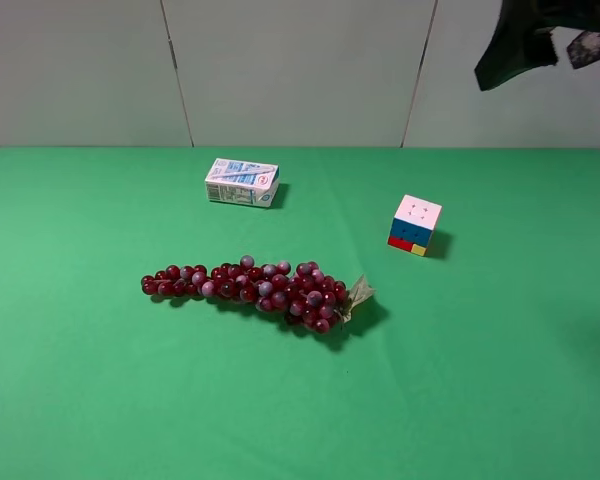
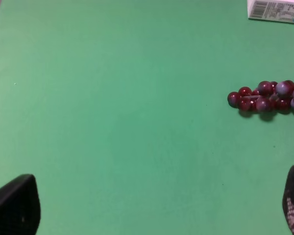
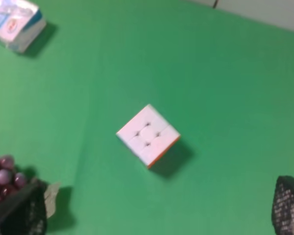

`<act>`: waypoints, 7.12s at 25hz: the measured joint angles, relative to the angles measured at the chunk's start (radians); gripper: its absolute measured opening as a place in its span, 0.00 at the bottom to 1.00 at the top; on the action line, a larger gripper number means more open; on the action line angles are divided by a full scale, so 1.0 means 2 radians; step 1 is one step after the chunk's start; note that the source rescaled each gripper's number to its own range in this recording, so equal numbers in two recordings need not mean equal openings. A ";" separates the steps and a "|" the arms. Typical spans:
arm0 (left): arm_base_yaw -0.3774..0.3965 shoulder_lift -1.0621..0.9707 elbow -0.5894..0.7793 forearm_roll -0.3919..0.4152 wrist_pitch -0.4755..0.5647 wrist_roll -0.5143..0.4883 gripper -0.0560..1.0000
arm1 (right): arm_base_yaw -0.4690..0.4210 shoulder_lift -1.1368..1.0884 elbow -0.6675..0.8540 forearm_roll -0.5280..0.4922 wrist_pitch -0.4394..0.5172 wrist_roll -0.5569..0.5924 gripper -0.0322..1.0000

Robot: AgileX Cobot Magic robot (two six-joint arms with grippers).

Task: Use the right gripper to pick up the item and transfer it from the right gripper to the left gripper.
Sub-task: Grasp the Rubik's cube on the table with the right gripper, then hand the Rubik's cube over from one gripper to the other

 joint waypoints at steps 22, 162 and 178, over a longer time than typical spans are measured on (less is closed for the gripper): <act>0.000 0.000 0.000 0.000 0.000 0.000 0.97 | 0.019 0.265 -0.086 -0.017 0.027 0.151 1.00; 0.000 0.000 0.000 -0.020 -0.001 0.004 0.97 | 0.266 0.240 -0.167 0.160 0.070 -0.184 0.06; 0.000 0.169 -0.015 -0.121 -0.048 0.208 0.97 | 0.273 0.240 -0.167 0.169 0.056 -0.195 0.06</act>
